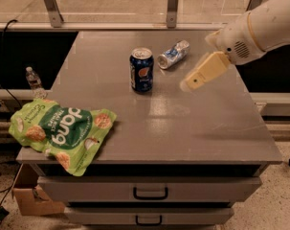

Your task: Knock pepsi can over

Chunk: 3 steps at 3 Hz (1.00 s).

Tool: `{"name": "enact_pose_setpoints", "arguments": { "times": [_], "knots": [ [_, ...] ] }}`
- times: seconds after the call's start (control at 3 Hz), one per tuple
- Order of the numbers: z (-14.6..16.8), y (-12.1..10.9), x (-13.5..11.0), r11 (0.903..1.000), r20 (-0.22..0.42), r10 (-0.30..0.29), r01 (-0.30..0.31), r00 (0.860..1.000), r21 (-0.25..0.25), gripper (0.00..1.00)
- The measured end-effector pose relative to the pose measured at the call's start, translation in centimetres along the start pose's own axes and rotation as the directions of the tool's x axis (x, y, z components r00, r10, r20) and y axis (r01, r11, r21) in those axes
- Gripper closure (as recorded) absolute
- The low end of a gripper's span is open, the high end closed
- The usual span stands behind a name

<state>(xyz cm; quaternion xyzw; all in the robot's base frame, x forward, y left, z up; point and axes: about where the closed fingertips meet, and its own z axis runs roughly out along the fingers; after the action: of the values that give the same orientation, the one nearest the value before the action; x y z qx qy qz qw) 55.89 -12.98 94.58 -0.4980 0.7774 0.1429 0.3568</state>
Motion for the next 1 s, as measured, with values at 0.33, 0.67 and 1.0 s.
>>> {"name": "enact_pose_setpoints", "arguments": {
  "times": [0.33, 0.67, 1.0],
  "knots": [
    [3.5, -0.3, -3.4, 0.9939, 0.227, 0.109, -0.104, 0.968, -0.038, 0.00],
    [5.5, 0.2, -6.6, 0.9962, 0.310, 0.086, -0.079, 0.947, -0.036, 0.00],
    [5.6, 0.1, -7.0, 0.9969, 0.315, 0.078, -0.073, 0.946, -0.027, 0.00]
  ]
}}
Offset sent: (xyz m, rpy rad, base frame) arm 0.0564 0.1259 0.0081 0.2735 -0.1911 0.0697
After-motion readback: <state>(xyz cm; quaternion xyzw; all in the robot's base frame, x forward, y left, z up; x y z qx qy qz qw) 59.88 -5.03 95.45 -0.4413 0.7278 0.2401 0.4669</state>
